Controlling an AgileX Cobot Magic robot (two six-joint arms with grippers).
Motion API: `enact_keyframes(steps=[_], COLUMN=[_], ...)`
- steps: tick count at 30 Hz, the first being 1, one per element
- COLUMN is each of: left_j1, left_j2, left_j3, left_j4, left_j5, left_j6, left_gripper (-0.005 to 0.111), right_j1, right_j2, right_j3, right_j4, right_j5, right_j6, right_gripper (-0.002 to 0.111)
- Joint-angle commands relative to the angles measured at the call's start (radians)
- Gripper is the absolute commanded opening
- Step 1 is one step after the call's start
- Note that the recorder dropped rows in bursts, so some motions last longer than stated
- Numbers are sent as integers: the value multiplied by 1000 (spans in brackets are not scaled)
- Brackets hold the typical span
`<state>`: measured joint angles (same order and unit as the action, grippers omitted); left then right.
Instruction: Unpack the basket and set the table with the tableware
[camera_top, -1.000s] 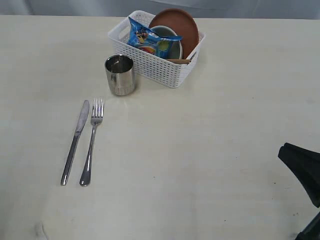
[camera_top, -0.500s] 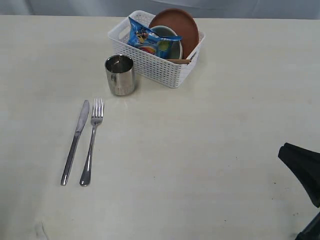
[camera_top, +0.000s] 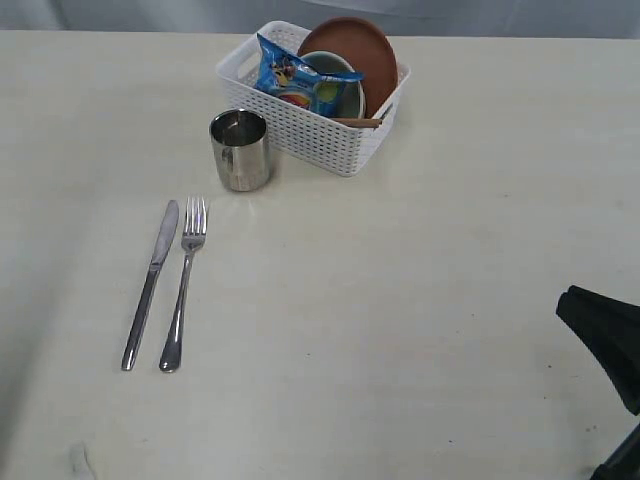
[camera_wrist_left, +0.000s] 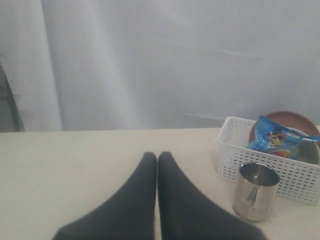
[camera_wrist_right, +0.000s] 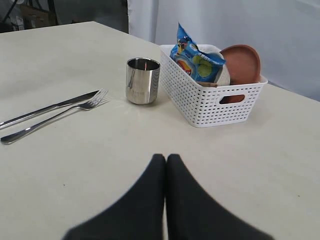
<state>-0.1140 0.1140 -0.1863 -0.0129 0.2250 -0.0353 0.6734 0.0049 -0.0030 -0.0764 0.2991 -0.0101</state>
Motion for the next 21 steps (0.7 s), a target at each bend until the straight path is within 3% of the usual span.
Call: enact_keyframes(steps=[1,12,17,21], left_j1=[2,2,2,2], left_j2=[-65,-114,-114,-114], left_j3=[29,185,186,186], left_j4=[6,4,4,13], left_j5=[-10,-17,103,102], left_j6=[6,4,6,6], left_gripper=[0,0,0,0], right_j1=[4,4,4,4], right_j2=[-5,-5,-5,-5], right_j3=[3,3,3,3], right_j4=[-4,-4,-4,-4], right_j5=[-1,-1,-1,-1], right_j6=[-2,-2,-2,-2], right_gripper=[0,0,0,0])
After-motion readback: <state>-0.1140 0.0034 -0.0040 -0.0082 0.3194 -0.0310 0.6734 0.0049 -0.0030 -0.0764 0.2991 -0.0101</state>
